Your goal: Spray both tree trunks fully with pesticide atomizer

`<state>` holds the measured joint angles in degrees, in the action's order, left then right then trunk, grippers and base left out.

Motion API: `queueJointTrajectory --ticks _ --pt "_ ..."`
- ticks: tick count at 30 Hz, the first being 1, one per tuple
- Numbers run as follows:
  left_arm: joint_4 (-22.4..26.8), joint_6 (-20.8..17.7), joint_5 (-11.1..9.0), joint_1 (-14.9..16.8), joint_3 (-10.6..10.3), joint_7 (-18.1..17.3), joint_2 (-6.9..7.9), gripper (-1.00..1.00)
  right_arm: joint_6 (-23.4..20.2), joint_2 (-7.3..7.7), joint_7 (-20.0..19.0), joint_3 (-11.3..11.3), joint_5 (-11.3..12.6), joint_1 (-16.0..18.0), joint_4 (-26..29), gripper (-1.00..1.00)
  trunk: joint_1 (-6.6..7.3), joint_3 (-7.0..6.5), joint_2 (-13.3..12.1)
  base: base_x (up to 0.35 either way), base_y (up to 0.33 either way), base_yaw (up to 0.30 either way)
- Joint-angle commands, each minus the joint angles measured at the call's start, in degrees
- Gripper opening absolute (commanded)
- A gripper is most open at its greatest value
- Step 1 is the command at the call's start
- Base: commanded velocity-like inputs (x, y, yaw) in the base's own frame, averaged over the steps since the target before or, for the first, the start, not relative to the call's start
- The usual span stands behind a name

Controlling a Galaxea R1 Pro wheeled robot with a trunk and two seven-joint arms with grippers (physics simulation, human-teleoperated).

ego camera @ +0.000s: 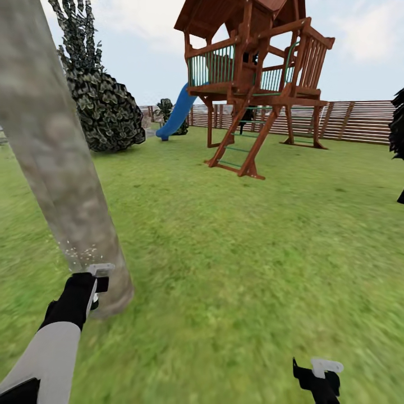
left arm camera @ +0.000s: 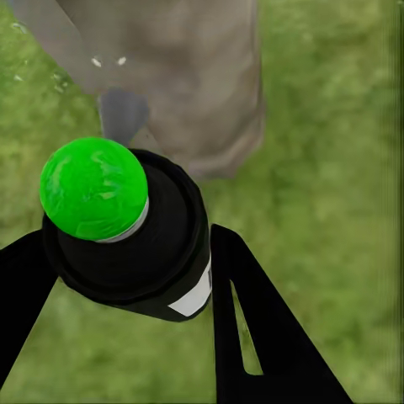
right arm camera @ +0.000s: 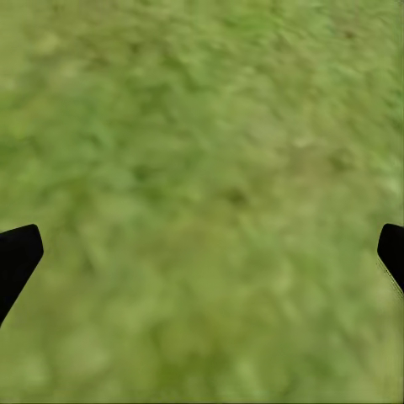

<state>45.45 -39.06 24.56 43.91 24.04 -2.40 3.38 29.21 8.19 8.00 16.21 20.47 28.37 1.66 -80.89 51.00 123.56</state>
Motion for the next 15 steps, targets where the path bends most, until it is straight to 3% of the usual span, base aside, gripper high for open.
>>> queueJointTrajectory --ticks 1,6,8,9,10,12,15 --pt "0.29 -0.22 0.31 0.04 0.07 -0.24 0.01 -1.0 0.06 -0.01 0.26 0.49 0.28 0.02 0.01 1.0 -0.02 0.06 0.02 0.297 -0.122 0.0" --pt "4.08 -0.22 0.33 -0.56 0.14 -0.32 -0.2 -1.0 0.06 -0.01 0.26 0.49 0.28 0.02 0.01 1.0 -0.02 0.06 0.02 0.115 -0.226 0.071" --pt "3.65 0.06 0.14 -2.22 3.19 -0.4 -0.3 -1.0 0.06 -0.03 0.26 0.49 0.28 0.02 0.01 1.0 -0.02 0.06 0.02 0.005 -0.271 0.251" --pt "2.74 1.83 0.0 -3.39 5.42 -0.57 -0.36 -1.0 0.06 -0.05 0.26 0.49 0.28 0.02 0.01 1.0 -0.02 0.06 0.02 0.001 -0.272 0.272" --pt "1.4 4.4 -0.19 -4.34 6.34 -0.49 -0.38 -1.0 0.06 -0.08 0.26 0.54 0.28 0.02 0.01 1.0 -0.02 0.06 0.02 0.0 -0.273 0.275" --pt "-1.91 8.64 -0.16 -5.35 6.91 -0.3 -0.32 -1.0 0.06 -0.1 0.26 0.55 0.28 0.02 0.01 1.0 -0.02 0.06 0.02 0.003 -0.273 0.276" --pt "-6.22 10.53 -0.13 -5.65 7.06 0.63 -0.11 -1.0 0.06 -0.16 0.26 0.58 0.27 0.02 0.01 1.0 -0.02 0.06 0.02 0.102 -0.269 0.277"
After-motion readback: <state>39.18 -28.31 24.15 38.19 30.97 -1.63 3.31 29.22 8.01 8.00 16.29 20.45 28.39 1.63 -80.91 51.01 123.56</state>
